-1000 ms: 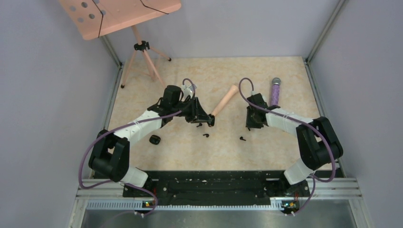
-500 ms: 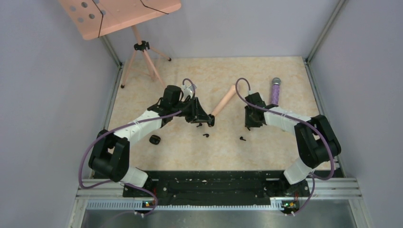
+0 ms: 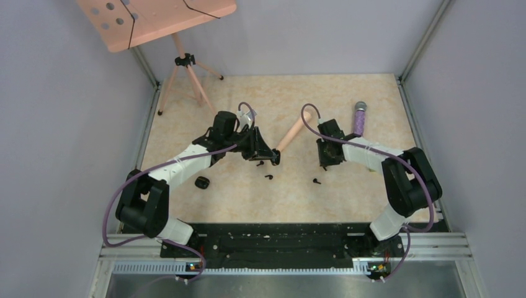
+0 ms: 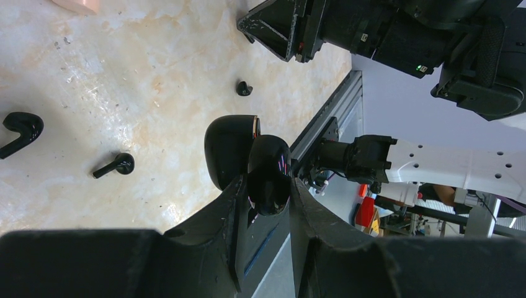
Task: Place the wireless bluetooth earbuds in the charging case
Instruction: Insert the left earbud into the left side groove of the charging case.
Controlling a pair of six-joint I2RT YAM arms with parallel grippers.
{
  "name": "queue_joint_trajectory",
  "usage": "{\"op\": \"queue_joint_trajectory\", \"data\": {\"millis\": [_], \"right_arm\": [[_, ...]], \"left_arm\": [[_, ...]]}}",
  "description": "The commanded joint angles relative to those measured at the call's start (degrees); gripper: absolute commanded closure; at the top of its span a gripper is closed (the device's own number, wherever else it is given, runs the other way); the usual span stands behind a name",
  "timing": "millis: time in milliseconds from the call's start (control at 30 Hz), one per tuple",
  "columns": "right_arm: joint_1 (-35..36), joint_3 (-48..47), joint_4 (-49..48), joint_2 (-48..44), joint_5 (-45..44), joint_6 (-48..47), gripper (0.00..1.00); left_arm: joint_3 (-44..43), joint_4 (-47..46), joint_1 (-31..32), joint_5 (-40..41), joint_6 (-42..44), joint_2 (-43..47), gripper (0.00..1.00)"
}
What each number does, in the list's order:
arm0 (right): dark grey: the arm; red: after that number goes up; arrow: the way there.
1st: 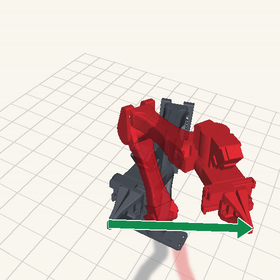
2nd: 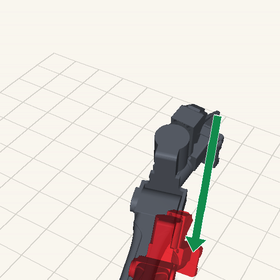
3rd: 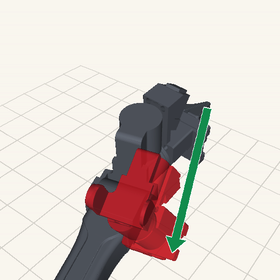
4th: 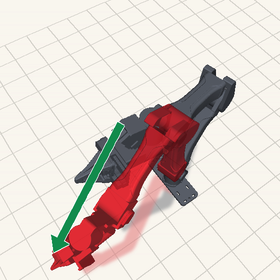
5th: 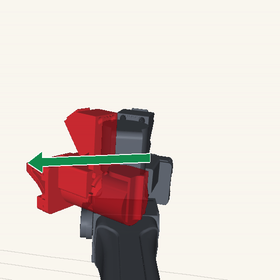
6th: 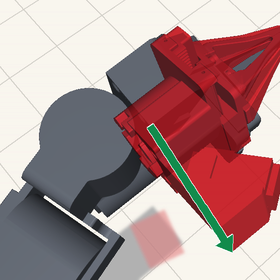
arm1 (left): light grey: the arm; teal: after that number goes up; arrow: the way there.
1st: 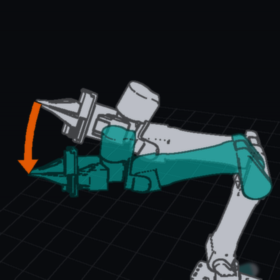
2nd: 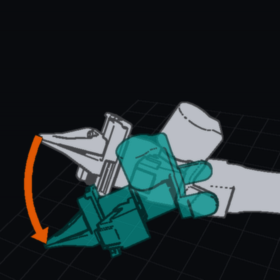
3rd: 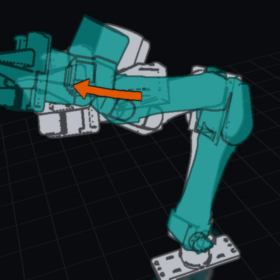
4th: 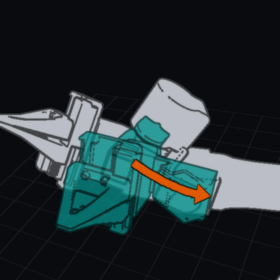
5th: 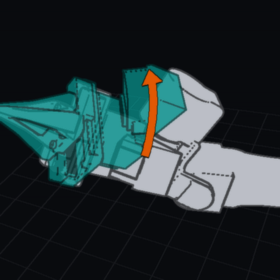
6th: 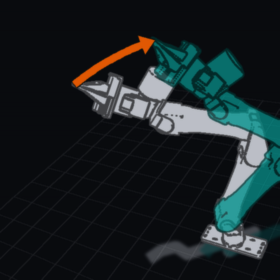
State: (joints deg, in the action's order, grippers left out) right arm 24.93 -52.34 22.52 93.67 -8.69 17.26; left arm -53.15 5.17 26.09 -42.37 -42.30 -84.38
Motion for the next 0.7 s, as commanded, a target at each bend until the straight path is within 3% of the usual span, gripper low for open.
{"op": "queue_joint_trajectory", "data": {"millis": [0,200,667], "right_arm": [[0.52,-0.04,2.11,3.09,1.89,-2.61,0.71],[0.49,-0.13,2.6,3.16,4.0,-3.69,0.62],[0.43,-1.35,6.29,4.36,3.41,-4.84,0.63]], "left_arm": [[-1.7,-0.88,0.23,0.0,0.71,0.98,1.0],[-1.75,-0.87,0.26,0.01,0.66,0.85,1.0],[-1.09,-1.11,0.26,0.07,0.72,1.08,1.0]]}}
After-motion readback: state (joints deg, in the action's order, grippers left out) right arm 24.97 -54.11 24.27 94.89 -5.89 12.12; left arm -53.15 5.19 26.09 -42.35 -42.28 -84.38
